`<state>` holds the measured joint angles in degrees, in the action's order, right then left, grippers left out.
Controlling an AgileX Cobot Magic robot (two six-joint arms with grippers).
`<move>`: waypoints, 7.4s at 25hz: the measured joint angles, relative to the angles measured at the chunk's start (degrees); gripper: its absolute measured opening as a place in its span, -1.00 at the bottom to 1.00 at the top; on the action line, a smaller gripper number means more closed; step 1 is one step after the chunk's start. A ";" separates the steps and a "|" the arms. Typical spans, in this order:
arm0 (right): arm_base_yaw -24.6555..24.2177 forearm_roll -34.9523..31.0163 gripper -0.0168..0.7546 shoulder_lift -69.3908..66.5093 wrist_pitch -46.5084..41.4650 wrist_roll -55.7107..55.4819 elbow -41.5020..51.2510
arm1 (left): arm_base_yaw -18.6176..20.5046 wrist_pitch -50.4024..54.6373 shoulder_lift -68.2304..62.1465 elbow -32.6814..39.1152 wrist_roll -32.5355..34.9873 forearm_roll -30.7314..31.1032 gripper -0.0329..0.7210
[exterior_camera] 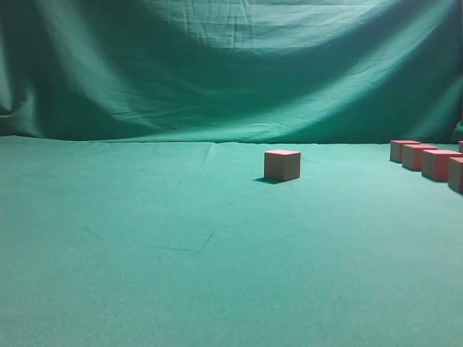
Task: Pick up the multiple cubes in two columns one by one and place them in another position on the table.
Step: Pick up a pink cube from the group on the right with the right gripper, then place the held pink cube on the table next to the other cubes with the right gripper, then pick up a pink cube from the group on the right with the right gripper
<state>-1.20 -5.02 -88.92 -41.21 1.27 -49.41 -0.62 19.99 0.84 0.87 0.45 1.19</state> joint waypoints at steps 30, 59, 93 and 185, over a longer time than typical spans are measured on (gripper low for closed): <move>37.90 0.79 -0.27 -31.52 -29.41 21.64 -63.45 | 0.00 0.00 0.00 0.00 0.00 0.00 -0.91; 30.79 -8.45 -0.27 -42.38 -23.85 46.21 -67.53 | 0.00 0.00 0.00 0.00 0.00 0.00 -0.91; 30.16 -8.25 -0.27 -45.58 -23.21 53.45 -67.63 | 0.00 0.00 0.00 0.00 0.00 0.00 -0.91; 19.35 20.54 0.49 7.34 -30.62 -14.28 -28.79 | 0.00 0.00 0.00 0.00 0.00 0.00 -0.91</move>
<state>18.14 15.52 -81.58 -71.83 -13.01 -78.20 -0.62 19.99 0.84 0.87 0.45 1.19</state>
